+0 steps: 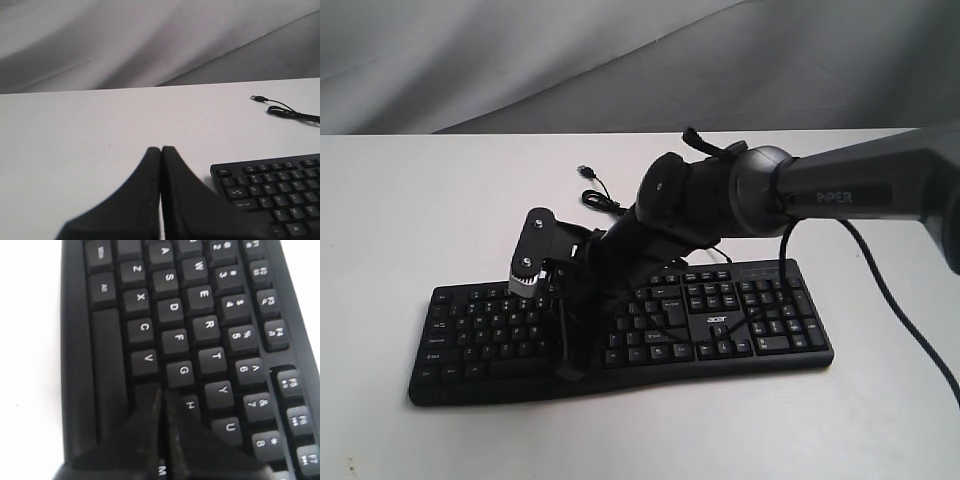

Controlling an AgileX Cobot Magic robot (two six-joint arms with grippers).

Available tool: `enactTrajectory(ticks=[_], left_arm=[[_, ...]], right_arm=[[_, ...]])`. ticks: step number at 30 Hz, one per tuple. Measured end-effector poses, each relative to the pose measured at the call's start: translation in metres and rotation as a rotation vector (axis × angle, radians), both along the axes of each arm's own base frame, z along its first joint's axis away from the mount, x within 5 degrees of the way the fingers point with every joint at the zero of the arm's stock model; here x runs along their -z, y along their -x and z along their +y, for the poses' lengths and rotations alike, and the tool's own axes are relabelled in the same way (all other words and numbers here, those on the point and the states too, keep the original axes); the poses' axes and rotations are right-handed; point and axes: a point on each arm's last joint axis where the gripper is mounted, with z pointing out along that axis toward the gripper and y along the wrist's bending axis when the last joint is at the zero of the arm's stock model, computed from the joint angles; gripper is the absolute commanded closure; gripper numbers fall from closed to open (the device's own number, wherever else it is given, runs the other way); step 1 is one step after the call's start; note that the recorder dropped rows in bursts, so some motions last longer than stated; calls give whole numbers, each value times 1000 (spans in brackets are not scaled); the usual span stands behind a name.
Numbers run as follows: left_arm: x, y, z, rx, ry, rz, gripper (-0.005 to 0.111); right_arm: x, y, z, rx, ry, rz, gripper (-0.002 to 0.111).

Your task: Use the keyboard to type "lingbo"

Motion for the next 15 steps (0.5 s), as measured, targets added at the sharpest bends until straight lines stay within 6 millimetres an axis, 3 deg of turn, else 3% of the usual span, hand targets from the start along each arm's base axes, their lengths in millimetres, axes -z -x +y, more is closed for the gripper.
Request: enactTrajectory(ticks=[11,15], left_arm=[[0,0,0,0,0,0,106],[0,0,0,0,0,0,106]], right_arm=[[-14,-8,18,0,-67,-56,108],[-5,-7,21,-2,-56,-29,108]])
